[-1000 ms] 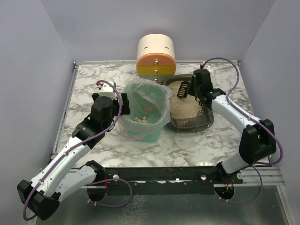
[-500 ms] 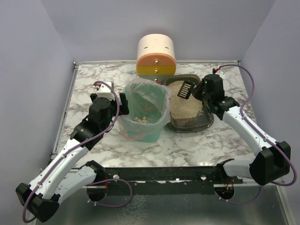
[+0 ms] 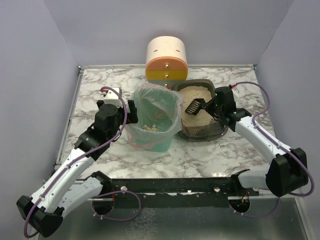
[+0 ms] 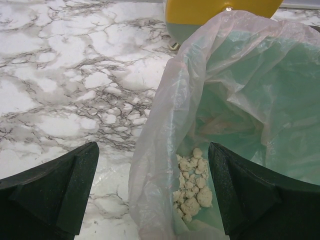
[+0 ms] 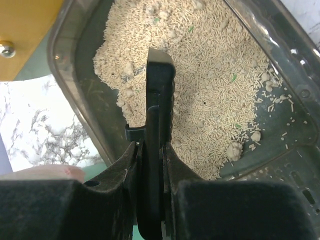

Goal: Clean the litter box

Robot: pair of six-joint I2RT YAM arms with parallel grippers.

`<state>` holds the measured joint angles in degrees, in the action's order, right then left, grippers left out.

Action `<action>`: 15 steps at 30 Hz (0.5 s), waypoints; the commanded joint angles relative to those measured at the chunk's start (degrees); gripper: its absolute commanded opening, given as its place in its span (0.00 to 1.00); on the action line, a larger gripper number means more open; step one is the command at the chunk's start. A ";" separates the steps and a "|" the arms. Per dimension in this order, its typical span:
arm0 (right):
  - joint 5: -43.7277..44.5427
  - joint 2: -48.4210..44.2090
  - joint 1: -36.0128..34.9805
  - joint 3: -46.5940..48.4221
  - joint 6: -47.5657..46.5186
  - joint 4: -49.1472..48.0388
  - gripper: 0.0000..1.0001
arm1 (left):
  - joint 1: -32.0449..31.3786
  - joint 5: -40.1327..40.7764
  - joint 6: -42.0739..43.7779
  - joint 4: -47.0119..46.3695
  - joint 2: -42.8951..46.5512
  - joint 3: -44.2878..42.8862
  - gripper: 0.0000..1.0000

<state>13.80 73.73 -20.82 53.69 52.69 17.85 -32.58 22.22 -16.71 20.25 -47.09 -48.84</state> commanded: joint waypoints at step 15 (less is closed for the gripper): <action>-0.86 16.63 0.14 -11.01 22.98 -28.55 0.01 | 0.50 -3.13 -0.25 1.10 0.17 -0.56 0.99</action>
<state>11.07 87.05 -20.69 47.99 68.88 -3.31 -32.36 20.75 -16.86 20.95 -47.11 -48.84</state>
